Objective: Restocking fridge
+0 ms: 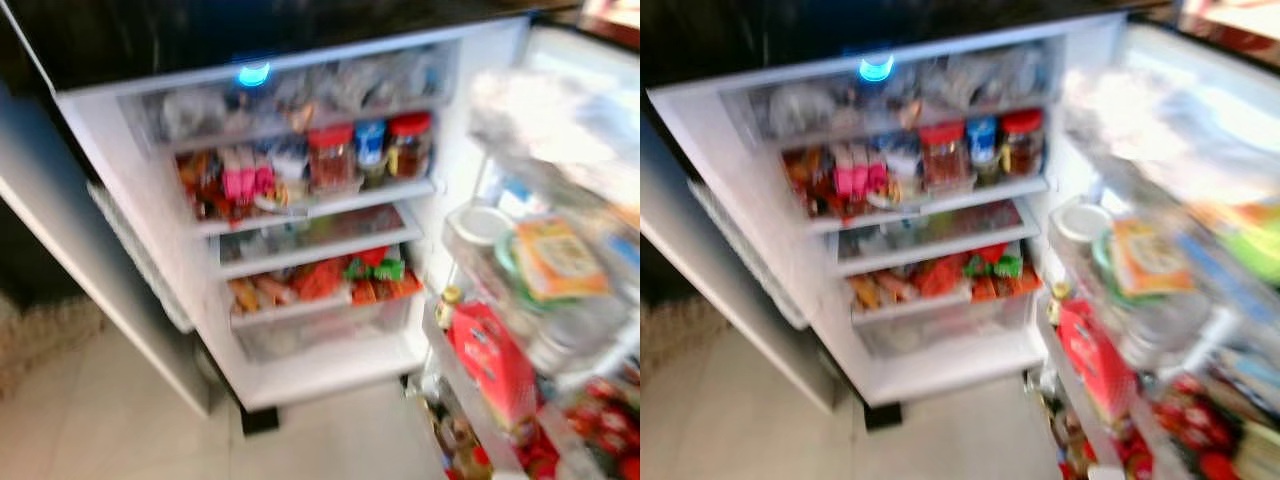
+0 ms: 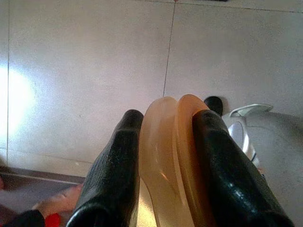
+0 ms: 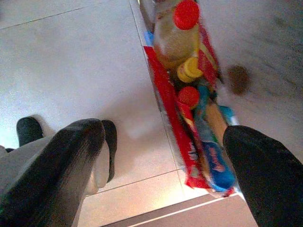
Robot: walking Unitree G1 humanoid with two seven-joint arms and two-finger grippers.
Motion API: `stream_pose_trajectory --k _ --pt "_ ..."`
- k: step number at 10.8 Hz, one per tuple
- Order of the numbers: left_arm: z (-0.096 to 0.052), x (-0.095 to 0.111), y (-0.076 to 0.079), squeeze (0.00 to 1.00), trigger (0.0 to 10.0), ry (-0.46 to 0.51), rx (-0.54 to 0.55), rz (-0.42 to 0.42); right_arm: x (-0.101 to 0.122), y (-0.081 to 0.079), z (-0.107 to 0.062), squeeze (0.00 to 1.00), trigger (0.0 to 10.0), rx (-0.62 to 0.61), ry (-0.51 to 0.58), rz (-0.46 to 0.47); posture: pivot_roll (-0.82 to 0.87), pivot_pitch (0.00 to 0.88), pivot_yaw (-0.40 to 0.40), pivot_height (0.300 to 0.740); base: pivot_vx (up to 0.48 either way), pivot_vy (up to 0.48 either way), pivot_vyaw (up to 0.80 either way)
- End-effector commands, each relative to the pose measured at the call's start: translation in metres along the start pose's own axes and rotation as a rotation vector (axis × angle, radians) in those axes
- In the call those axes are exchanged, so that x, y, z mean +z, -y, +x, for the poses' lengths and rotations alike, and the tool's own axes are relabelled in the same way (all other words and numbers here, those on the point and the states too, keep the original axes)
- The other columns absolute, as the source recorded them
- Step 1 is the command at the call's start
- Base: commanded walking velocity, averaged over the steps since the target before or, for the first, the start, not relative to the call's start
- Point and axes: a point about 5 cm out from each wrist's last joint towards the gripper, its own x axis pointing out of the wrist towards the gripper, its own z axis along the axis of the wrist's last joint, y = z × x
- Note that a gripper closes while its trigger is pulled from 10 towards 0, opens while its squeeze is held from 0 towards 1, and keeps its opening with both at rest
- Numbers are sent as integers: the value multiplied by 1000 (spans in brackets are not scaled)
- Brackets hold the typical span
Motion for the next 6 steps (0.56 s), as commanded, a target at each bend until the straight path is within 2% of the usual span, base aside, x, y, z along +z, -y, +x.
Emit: stream_pose_trajectory --k 1,3,4,5,6 --pt "0 7 -5 0 10000 40 9 -7 2 -4 1 0 10000 11 9 13 -93 0 91 740 0 0 0" --pt "-1 14 -3 0 10000 127 -1 -40 2 -4 1 0 10000 23 7 -2 -83 0 85 740 0 0 0" --pt "5 71 21 0 10000 332 -67 -70 2 -4 1 0 10000 26 7 -5 -98 0 90 740 0 0 0" --pt "-1 136 45 0 10000 537 -124 -35 2 -5 1 0 10000 31 6 -3 -109 0 92 740 0 0 0" --pt "-6 153 53 0 10000 621 -172 -63 2 -4 0 0 10000 35 3 -10 -115 0 77 740 0 0 0"
